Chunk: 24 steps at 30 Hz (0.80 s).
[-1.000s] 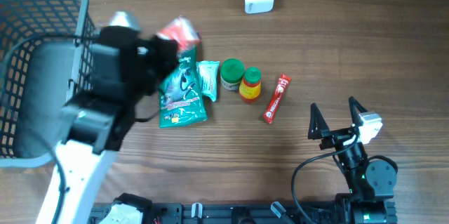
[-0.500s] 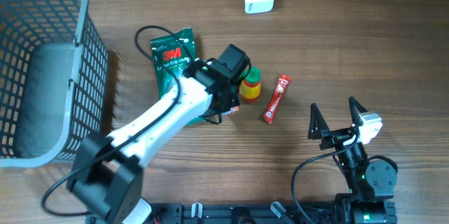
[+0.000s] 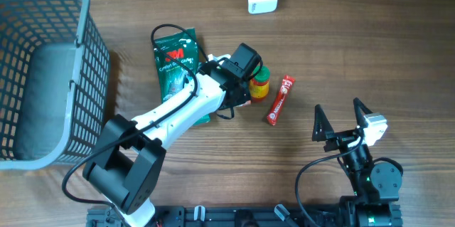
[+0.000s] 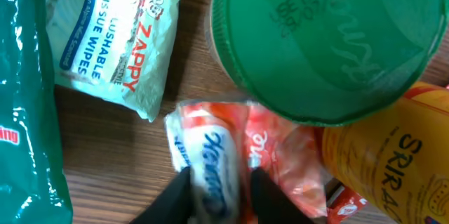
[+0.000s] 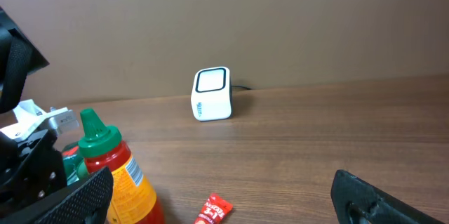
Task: Scan the item barcode
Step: 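Carry the Kleenex pack out and set it below the jar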
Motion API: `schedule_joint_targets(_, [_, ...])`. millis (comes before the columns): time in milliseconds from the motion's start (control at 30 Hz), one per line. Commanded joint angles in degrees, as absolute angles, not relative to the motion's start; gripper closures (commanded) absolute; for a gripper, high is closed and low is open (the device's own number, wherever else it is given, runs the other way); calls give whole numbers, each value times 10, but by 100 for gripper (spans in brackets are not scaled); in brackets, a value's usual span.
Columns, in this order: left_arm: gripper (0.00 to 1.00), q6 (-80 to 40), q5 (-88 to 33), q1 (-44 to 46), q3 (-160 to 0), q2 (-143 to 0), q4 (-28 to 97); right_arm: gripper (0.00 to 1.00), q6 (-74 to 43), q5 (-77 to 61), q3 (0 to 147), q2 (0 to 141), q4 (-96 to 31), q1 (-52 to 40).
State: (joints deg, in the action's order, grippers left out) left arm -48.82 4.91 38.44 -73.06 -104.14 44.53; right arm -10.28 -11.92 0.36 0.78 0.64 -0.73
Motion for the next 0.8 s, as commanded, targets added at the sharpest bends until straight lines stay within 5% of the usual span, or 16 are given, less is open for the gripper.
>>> schedule_joint_targets(0, [63, -484, 59, 386, -731, -1043, 455, 0, -106, -114, 3, 4, 8, -11])
schedule_joint_targets(300, [53, -484, 87, 383, -752, -981, 467, 0, -106, -114, 3, 4, 8, -11])
schedule_joint_targets(567, [3, -472, 343, 382, -824, -829, 380, 0, -107, -114, 3, 4, 8, -11])
schedule_joint_targets(767, [0, -231, 391, 382, -824, -739, 165, 0, -106, -114, 3, 4, 8, -11])
